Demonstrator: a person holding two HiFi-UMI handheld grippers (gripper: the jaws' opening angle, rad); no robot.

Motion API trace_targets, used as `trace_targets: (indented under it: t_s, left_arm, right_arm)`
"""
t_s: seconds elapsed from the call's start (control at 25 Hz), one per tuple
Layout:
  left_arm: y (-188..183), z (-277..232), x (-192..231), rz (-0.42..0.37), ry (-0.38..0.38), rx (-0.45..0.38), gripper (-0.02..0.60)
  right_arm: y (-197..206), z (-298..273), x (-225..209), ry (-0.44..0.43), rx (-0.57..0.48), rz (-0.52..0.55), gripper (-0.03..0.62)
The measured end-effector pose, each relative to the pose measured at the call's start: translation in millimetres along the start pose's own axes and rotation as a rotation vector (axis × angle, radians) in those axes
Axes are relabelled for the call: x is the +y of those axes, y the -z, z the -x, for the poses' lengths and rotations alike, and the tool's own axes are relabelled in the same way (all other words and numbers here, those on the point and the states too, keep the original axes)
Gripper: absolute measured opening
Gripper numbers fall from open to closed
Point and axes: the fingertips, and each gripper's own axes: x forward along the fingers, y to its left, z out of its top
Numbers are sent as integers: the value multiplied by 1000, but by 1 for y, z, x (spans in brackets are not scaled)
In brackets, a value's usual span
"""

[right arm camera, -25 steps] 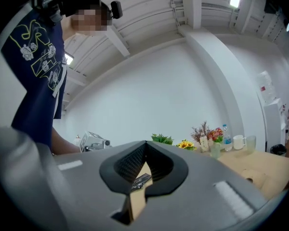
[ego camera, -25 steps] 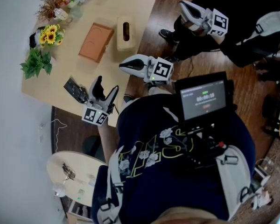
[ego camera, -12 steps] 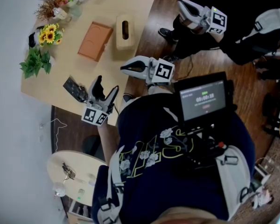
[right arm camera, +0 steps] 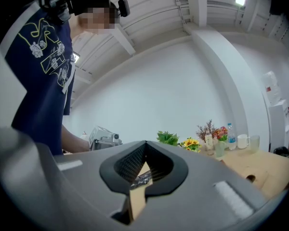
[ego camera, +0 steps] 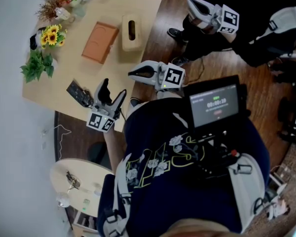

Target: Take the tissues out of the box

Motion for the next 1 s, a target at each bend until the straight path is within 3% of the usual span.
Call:
trace_targets:
  t_s: [1.0]
  left_arm:
    - [-5,-2,1,-3,6,-13,373]
  right_arm:
    - [-1,-1,-2,-7,-5,23,0]
